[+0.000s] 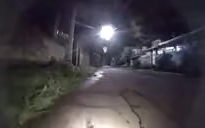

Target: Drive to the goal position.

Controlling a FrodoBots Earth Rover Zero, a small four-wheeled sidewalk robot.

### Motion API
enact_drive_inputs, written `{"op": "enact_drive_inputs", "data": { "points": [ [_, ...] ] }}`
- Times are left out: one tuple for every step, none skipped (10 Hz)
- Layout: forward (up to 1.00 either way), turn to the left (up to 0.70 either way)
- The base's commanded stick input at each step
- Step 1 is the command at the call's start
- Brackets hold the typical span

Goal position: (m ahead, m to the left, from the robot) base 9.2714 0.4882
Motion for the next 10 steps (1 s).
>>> {"op": "enact_drive_inputs", "data": {
  "points": [
    [0.5, 0.0],
    [0.5, 0.0],
    [0.5, 0.0],
    [0.5, 0.0],
    [0.5, 0.0],
    [0.5, 0.0],
    [0.5, 0.0],
    [0.5, 0.0],
    [0.5, 0.0],
    [0.5, 0.0]
  ]
}}
